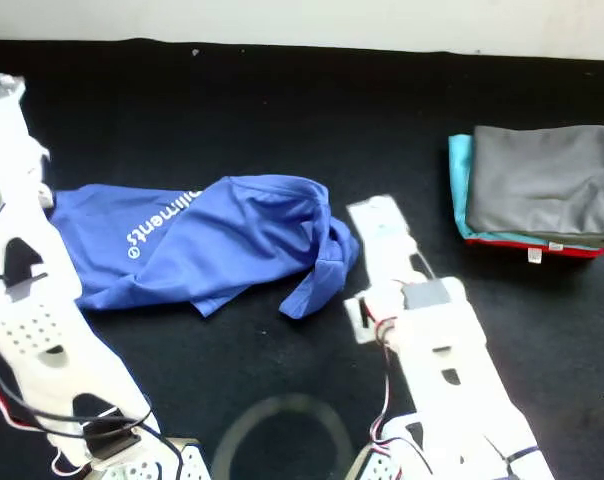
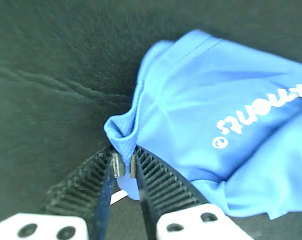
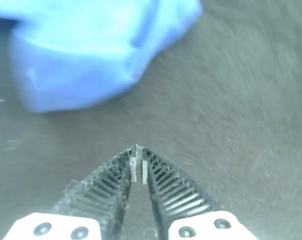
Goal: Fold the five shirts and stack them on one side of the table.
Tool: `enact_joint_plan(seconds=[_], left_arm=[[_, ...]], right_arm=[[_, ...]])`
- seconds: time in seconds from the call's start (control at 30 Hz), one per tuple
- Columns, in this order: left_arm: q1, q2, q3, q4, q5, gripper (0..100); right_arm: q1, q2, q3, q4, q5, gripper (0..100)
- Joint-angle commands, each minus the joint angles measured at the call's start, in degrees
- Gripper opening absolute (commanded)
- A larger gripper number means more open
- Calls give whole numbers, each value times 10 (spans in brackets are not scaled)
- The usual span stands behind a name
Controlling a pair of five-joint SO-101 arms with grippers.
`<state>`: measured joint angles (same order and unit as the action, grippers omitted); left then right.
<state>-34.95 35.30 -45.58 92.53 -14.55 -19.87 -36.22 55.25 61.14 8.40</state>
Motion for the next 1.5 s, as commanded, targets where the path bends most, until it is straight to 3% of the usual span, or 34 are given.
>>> enact_joint_plan(seconds=[0.0, 0.1, 0.23, 0.43, 0.63, 1.03, 1.3, 1.47], left_arm=[[10, -96, -12, 3, -1, 8], [12, -140, -12, 1, -1, 8], [13, -175, -12, -27, -1, 8], [13, -189, -12, -63, -1, 8], [5, -184, -12, -68, -1, 8], [-10, -184, -12, -68, -2, 8], [-20, -184, -12, -68, -4, 8], [-20, -183, -9, -68, -4, 8]], right_arm=[[-100, 1, -83, 42, 2, 13], [-183, 9, -74, 22, 33, 74], [-211, 63, -58, -37, 46, 238], [-247, 162, -123, -143, 46, 206], [-335, 278, -247, -148, 46, 198], [-431, 493, -465, -146, 45, 198], [-407, 572, -477, -141, 46, 192], [-336, 575, -478, -127, 48, 39]])
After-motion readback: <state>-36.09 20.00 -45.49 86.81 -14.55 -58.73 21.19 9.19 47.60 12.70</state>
